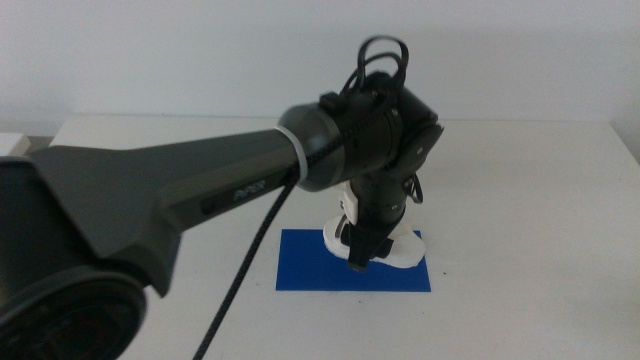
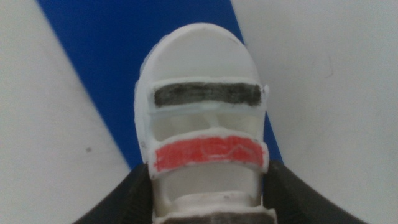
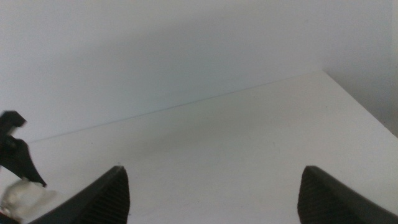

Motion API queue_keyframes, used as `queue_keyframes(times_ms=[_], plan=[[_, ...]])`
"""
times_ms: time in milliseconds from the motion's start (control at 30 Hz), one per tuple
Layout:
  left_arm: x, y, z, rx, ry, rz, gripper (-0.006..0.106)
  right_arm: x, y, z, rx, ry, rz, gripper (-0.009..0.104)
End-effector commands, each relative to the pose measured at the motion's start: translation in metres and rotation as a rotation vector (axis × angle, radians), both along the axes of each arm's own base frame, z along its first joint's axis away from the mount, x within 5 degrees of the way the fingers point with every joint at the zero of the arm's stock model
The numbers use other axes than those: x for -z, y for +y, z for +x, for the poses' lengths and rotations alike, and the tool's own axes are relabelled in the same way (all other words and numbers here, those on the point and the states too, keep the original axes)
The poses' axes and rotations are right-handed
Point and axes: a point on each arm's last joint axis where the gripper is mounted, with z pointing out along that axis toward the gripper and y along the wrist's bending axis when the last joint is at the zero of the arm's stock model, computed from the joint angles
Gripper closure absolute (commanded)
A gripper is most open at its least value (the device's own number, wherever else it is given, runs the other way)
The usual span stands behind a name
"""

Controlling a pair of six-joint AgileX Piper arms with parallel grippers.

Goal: Use one arm to grab the shoe from the table and place it on the mat.

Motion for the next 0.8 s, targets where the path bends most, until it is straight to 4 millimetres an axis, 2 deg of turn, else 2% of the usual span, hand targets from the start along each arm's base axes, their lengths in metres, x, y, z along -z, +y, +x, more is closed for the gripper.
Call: queue_keyframes(times_ms=[0,100,533,767], plan=[[0.009,0.001,0.007,-0.036,-0.004,-0.015,0.102,0.0,0.0,0.0,0.0,-0.012,-0.009,0.016],[0.022,0.005,0.014,-0.06,0.027,-0.001,0.102,0.0,0.0,0.0,0.0,-0.012,-0.009,0.016],[0.026,0.013,0.012,-0.082,0.078,0.069,0.102,0.0,0.0,0.0,0.0,-0.012,-0.009,0.016],[0.04,0.01,0.015,-0.086,0.093,0.055,0.102,0.0,0.0,0.0,0.0,-0.012,-0.009,0.016]])
